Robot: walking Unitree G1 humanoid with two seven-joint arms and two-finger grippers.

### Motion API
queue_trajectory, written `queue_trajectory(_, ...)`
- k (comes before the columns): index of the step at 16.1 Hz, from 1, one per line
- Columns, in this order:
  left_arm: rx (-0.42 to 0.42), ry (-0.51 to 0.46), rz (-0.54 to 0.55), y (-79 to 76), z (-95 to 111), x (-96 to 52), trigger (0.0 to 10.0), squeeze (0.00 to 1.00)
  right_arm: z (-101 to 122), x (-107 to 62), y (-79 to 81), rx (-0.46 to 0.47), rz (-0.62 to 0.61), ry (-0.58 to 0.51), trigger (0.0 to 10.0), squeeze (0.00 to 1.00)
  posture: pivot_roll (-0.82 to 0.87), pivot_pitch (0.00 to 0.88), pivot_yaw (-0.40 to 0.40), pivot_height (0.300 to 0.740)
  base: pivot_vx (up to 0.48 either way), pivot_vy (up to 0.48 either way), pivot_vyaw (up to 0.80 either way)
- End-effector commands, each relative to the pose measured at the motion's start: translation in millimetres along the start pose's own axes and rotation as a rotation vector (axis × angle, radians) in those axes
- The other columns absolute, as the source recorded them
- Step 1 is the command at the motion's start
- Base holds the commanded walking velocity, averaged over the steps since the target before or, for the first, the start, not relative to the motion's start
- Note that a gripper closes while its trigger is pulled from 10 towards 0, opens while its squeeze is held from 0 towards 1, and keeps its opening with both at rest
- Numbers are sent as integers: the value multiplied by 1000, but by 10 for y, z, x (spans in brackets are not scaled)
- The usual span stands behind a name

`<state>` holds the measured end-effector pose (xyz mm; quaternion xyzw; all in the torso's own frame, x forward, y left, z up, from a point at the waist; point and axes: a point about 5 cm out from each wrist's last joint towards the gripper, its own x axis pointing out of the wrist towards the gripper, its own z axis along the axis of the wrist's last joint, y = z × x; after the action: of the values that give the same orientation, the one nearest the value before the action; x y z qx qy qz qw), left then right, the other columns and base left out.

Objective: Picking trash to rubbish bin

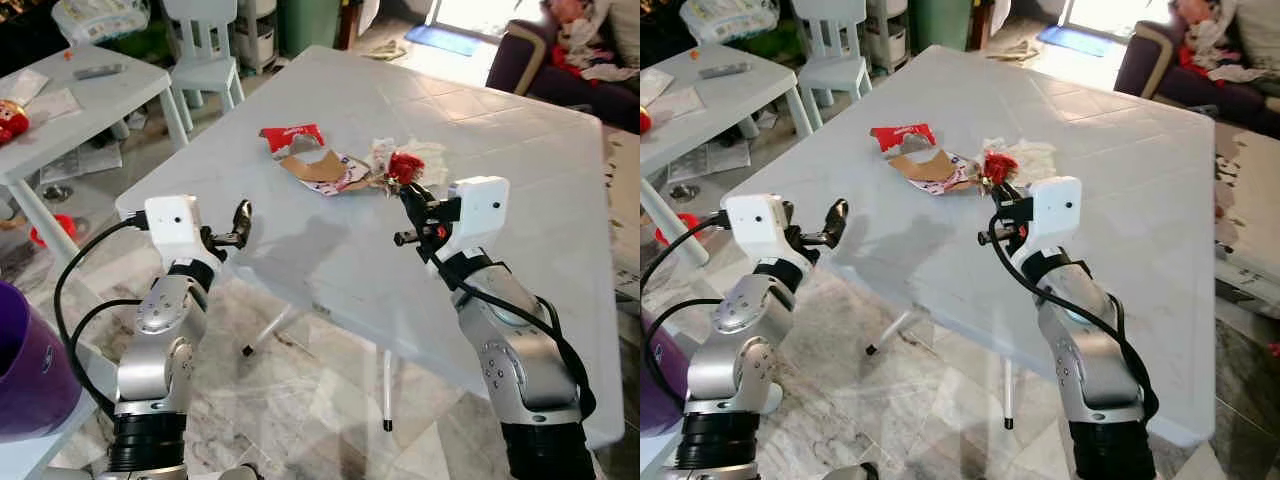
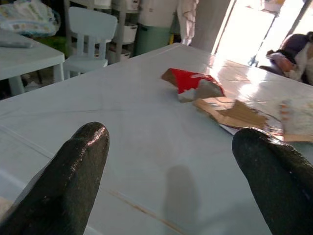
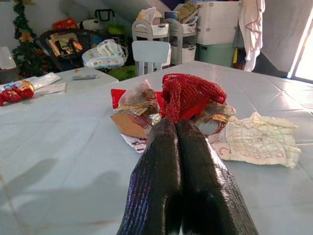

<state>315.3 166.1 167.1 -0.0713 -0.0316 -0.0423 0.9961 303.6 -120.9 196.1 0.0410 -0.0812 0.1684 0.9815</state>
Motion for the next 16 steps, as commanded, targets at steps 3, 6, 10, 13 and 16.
queue_trajectory(3, 3, 5, -21, -31, 9, -2, 10000, 0, 39, 18, -19, -11, -9, -16, 0, 0, 94, 110, -91, 740, 320, 0, 0)
queue_trajectory(6, 3, 10, -23, -32, 1, -4, 10000, 0, 38, 21, -18, -11, -9, -16, 0, 0, 93, 111, -91, 740, 322, 0, 0)
queue_trajectory(10, 4, 19, -33, -50, -18, -4, 10000, 0, 34, 22, -15, -11, -8, -15, 0, 0, 91, 111, -90, 740, 321, 0, 0)
queue_trajectory(13, 5, 22, -36, -51, -18, -2, 10000, 0, 34, 23, -12, -10, -8, -14, 0, 0, 91, 112, -90, 740, 330, 0, 0)
queue_trajectory(16, 3, 25, -39, -56, -25, -6, 10000, 0, 26, 23, -9, -4, -10, -10, 0, 0, 92, 113, -90, 740, 392, 0, 0)
